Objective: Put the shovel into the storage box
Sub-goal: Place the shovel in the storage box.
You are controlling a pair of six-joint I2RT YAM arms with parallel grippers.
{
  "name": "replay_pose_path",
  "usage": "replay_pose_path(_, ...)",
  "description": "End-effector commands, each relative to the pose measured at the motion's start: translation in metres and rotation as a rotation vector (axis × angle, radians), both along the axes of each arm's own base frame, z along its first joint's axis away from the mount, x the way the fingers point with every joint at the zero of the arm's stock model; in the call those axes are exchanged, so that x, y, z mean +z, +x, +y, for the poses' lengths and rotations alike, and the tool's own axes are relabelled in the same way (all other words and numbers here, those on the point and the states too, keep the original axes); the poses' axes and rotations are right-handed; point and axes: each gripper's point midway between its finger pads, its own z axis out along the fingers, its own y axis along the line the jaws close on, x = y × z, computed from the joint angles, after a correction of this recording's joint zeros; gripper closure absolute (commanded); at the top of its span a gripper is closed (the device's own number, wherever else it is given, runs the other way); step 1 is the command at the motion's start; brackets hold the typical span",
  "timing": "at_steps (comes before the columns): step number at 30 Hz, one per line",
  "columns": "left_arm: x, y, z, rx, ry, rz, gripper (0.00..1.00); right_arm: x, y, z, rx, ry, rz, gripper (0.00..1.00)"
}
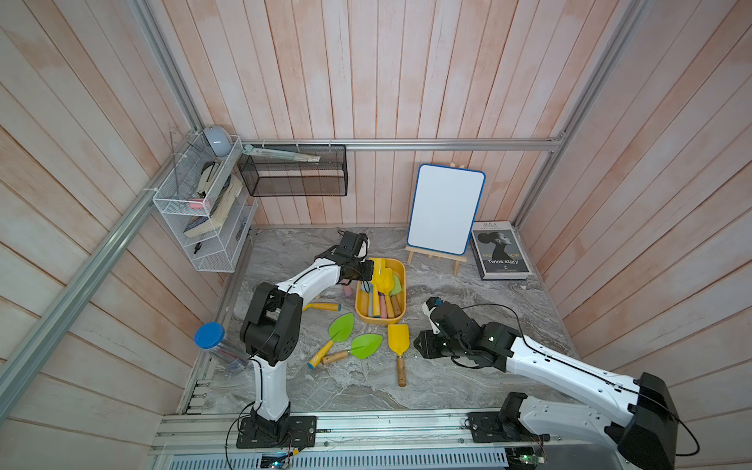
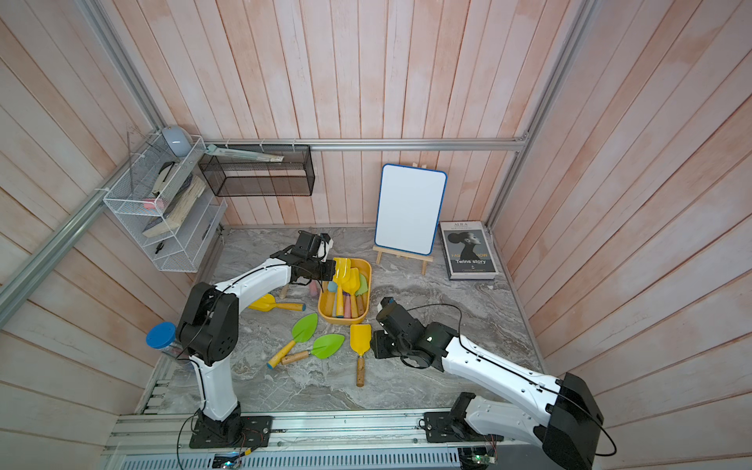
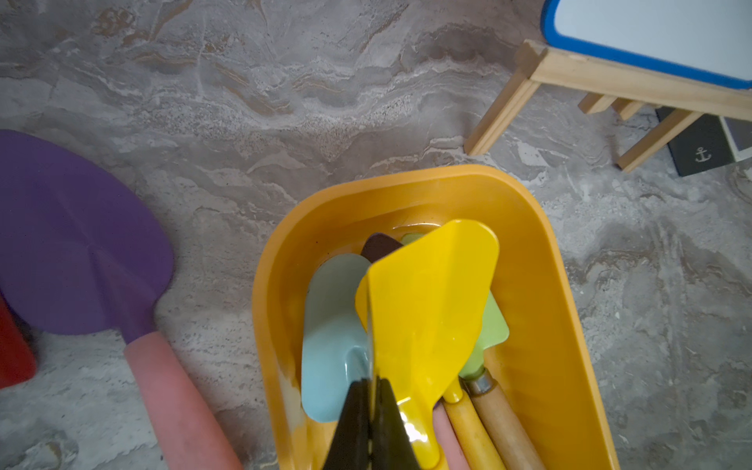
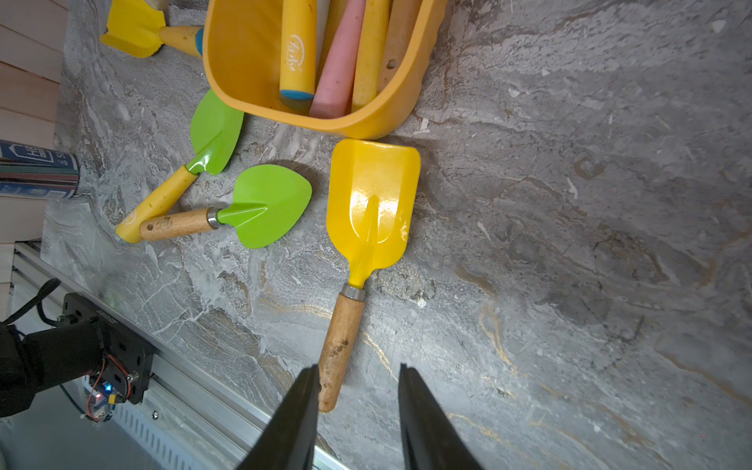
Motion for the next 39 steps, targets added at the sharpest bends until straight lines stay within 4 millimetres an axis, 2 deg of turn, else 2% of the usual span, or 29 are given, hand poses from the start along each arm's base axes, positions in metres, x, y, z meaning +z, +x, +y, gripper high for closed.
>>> replay_pose_path(1,-0.008,-0.002,-0.005,-0.019,0.003,-0.005,0.98,0.0,0.002,0.002,-0.001,0.006,0.003,0.63)
replay_pose_path(22,-0.039,-0.011,-0.014,-0.024,0.017,0.065,0.99,-0.003,0.001,0.003,0.007,0.003,0.006,0.62)
replay_pose_path(30,-0.058,-0.016,-0.015,-0.019,0.048,0.115,0.97,-0.005,0.001,0.002,0.006,0.0,0.008,0.62)
replay_pose_path(33,-0.061,-0.017,-0.015,-0.014,0.064,0.122,0.93,-0.005,0.001,0.002,0.006,0.0,0.008,0.62)
replay_pose_path(39,-0.06,-0.017,-0.015,-0.005,0.099,0.113,0.75,-0.005,0.001,0.002,0.006,0.001,0.007,0.62)
